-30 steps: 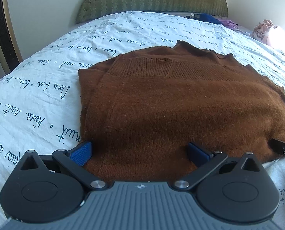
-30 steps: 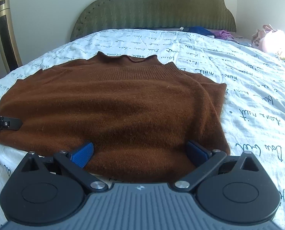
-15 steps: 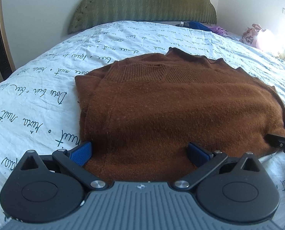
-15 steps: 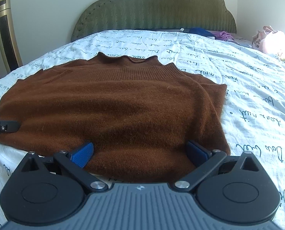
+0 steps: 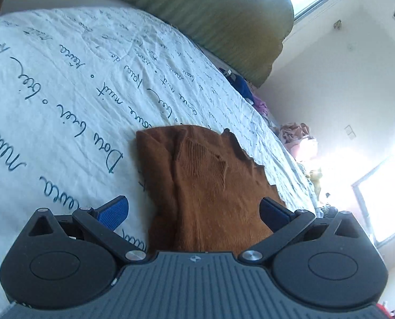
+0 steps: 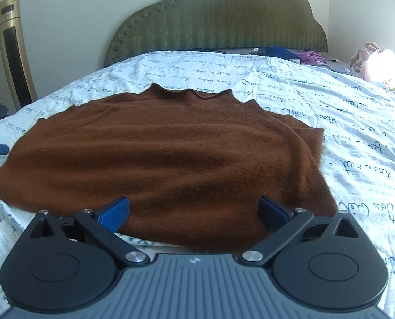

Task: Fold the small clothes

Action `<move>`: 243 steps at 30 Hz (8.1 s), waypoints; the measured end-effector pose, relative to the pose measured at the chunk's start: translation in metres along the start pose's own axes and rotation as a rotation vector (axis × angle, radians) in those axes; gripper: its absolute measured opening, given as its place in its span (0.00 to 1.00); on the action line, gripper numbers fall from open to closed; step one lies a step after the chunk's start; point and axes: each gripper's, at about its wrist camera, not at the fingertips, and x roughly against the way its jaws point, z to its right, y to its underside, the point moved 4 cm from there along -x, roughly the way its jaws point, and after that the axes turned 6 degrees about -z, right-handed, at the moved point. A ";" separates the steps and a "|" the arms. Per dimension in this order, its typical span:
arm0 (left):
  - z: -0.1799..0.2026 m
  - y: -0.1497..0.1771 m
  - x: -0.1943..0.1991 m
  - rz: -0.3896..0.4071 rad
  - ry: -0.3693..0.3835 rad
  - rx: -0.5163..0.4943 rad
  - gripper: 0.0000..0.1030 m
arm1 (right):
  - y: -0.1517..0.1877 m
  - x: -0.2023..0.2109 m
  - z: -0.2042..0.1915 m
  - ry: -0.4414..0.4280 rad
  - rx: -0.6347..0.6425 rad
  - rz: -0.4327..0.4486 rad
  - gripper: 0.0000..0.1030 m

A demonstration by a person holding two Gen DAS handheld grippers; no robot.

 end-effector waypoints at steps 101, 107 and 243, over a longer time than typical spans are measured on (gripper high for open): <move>0.191 -0.012 -0.298 -0.467 0.200 0.091 0.09 | -0.050 0.029 0.036 -0.167 -0.195 0.178 0.09; 0.227 -0.011 -0.314 -0.485 0.209 0.053 0.09 | -0.055 0.038 0.069 -0.148 -0.262 0.217 0.09; 0.139 0.080 -0.177 -0.362 0.124 -0.055 1.00 | 0.007 -0.032 0.223 -0.628 -0.589 -0.154 0.76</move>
